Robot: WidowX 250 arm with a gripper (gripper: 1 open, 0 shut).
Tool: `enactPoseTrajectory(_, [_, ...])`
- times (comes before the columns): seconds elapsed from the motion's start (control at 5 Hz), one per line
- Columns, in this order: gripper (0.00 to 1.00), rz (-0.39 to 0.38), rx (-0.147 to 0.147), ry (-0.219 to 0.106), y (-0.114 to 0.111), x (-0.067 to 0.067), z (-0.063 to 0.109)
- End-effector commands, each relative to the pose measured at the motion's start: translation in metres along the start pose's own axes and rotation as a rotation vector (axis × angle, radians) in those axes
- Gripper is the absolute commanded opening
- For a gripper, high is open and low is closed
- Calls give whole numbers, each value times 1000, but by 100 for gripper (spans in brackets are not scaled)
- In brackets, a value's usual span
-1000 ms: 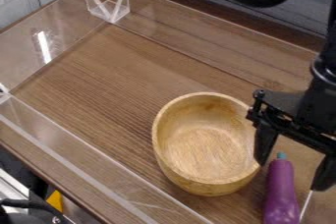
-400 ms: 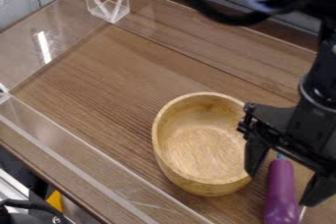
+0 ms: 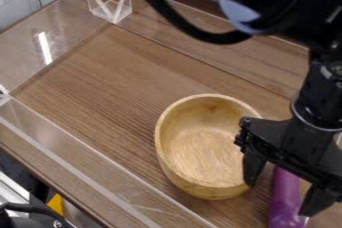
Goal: Put the purple eggplant in the brown bowl
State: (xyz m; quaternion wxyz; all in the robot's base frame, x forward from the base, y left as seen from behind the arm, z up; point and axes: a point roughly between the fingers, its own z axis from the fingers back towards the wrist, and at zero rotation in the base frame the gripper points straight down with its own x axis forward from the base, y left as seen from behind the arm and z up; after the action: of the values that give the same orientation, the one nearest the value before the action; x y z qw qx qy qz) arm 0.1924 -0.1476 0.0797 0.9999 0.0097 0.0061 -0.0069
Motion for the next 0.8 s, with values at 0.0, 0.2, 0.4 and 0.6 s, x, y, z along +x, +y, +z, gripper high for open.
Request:
enactPoseTrajectory(0.0, [100,-2,-26,-51,-3,7,1])
enactPoseTrajectory(0.2, [100,-30,-34,-66,5,9,-5])
enactPoseTrajectory(0.4, [0,-58,-45,-85,14,13,-11])
enactPoseTrajectory(0.6, [100,-51,-53,-99,13,8,-11])
